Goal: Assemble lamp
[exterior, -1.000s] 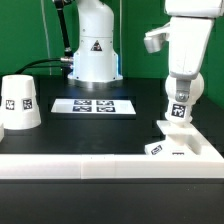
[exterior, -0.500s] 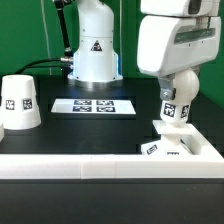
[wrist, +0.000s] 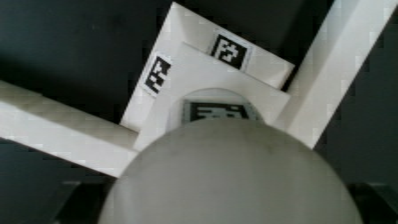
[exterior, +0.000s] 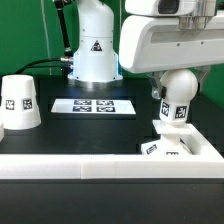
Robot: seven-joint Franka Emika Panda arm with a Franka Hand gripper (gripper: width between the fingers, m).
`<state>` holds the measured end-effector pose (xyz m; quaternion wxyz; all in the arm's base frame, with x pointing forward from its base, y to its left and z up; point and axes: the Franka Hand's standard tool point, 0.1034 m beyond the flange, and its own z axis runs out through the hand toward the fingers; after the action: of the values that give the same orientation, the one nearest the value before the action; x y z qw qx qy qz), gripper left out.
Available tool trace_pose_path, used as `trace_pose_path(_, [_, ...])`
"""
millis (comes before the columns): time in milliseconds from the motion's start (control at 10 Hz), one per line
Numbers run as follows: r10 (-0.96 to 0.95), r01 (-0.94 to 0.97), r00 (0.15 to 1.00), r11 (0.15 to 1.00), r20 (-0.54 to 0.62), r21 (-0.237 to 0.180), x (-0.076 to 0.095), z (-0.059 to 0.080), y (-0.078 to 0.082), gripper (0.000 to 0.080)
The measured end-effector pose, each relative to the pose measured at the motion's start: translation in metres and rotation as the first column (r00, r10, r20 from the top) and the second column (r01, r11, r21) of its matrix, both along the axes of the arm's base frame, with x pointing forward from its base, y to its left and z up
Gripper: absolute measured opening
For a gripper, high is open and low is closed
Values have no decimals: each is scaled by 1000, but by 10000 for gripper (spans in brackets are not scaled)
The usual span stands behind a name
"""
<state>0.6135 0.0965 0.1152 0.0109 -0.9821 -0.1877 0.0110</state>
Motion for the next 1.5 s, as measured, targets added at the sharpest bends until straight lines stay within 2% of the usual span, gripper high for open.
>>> trace_pose_path(200, [-159, 159, 987, 987, -3, -4, 0, 0, 0, 579])
trace_pose_path(400, [-372, 372, 928, 928, -11, -1, -1, -1, 2, 579])
trace_pose_path(800, [-718, 719, 695, 695, -43, 21, -3, -2, 4, 579])
trace_pose_path(1400, [-917, 918, 396, 397, -57, -5, -3, -2, 5, 579])
trace_pose_path(1500, [-952, 954, 297, 298, -68, -11, -3, -2, 6, 579])
